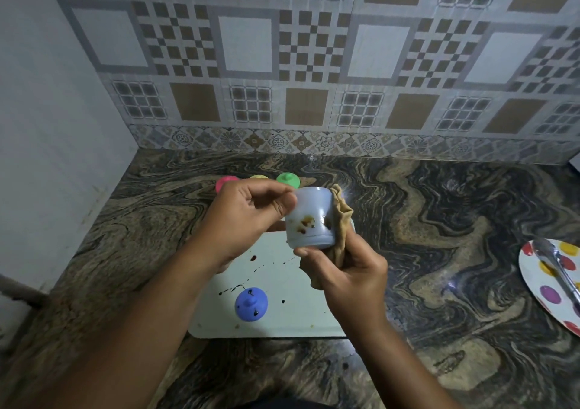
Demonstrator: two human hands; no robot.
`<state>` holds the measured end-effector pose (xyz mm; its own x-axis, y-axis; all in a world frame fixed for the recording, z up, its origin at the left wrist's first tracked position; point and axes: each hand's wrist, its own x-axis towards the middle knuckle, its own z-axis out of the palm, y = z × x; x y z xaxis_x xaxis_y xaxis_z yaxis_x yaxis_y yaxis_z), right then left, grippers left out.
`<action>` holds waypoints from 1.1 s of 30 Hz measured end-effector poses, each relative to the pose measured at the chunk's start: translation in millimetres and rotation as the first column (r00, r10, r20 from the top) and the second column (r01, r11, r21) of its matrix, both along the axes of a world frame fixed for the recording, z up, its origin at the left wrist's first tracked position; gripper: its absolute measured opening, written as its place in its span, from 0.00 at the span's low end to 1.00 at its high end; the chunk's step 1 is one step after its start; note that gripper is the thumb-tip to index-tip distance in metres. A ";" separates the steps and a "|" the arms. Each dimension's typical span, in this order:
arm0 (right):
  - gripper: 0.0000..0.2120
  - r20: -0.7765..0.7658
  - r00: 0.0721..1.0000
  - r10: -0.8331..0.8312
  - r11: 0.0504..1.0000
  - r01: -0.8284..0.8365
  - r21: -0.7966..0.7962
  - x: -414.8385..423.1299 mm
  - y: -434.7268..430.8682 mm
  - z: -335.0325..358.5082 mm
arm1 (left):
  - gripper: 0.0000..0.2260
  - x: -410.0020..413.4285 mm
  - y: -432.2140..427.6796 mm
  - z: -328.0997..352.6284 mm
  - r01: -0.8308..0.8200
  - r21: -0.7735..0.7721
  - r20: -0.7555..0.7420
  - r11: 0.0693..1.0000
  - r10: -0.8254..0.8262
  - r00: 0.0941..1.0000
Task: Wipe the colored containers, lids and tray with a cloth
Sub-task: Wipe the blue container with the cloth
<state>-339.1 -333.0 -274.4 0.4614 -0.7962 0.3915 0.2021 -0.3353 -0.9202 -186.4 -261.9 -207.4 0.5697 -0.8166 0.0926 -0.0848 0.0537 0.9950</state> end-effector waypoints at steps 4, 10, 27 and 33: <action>0.41 -0.092 0.980 -0.176 0.918 0.130 -0.374 3.5 -1.3 -3.6 | 0.05 -3.7 -1.8 6.3 -0.065 -0.036 0.139 0.997 0.070 0.988; 0.32 -0.039 0.991 -0.127 0.988 0.123 -0.090 2.4 0.2 -2.8 | 0.15 -6.2 5.0 11.3 0.027 -0.021 0.086 0.999 -0.025 0.996; 0.23 0.002 0.999 0.044 0.980 -0.043 0.195 0.7 -6.5 -7.9 | 0.08 3.1 2.9 -0.1 0.016 0.076 0.046 0.997 -0.019 0.999; 0.39 -0.072 0.997 -0.028 0.953 0.005 -0.303 1.3 -12.7 -2.8 | 0.04 1.5 -1.7 7.5 -0.029 0.061 0.375 0.998 0.004 0.927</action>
<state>-337.8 -345.6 -277.2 0.4864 -0.6531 0.5804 0.1292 -0.6032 -0.7871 -184.9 -263.6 -199.9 0.5175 -0.8186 0.2491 -0.4518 -0.0142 0.8920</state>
